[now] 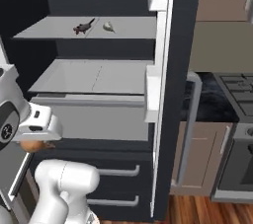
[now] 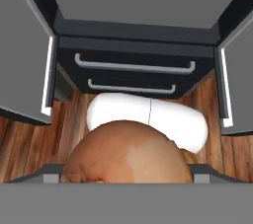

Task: Gather the onion and garlic from the fridge and place them on a tray on the dining counter. Then gather the fishs from the fridge and place them on the other tray.

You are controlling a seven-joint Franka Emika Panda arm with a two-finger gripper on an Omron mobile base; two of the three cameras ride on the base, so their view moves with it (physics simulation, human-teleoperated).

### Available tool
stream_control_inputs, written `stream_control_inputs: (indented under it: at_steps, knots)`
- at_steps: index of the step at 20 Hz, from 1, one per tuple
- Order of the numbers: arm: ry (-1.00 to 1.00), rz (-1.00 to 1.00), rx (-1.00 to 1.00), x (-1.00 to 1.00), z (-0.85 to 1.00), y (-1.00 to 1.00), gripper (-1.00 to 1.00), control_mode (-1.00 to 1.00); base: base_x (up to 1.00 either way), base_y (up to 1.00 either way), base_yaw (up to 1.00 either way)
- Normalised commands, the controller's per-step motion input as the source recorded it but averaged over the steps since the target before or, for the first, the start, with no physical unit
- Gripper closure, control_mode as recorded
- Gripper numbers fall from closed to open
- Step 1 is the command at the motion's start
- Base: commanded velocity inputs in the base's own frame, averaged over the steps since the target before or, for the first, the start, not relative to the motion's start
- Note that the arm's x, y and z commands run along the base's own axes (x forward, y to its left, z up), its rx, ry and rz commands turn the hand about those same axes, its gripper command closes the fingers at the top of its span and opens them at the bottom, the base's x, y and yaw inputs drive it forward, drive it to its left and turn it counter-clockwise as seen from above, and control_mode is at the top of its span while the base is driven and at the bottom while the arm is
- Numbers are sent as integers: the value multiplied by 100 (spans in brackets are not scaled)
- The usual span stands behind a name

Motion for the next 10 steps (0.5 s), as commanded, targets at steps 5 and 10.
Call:
stream_control_inputs:
  at_steps: [5, 10]
  knots:
    - [0, 0, 0, 0, 0, 0, 100, 100, -82, 3, -31]
    - [0, 0, 0, 0, 0, 0, 100, 100, -71, 29, -43]
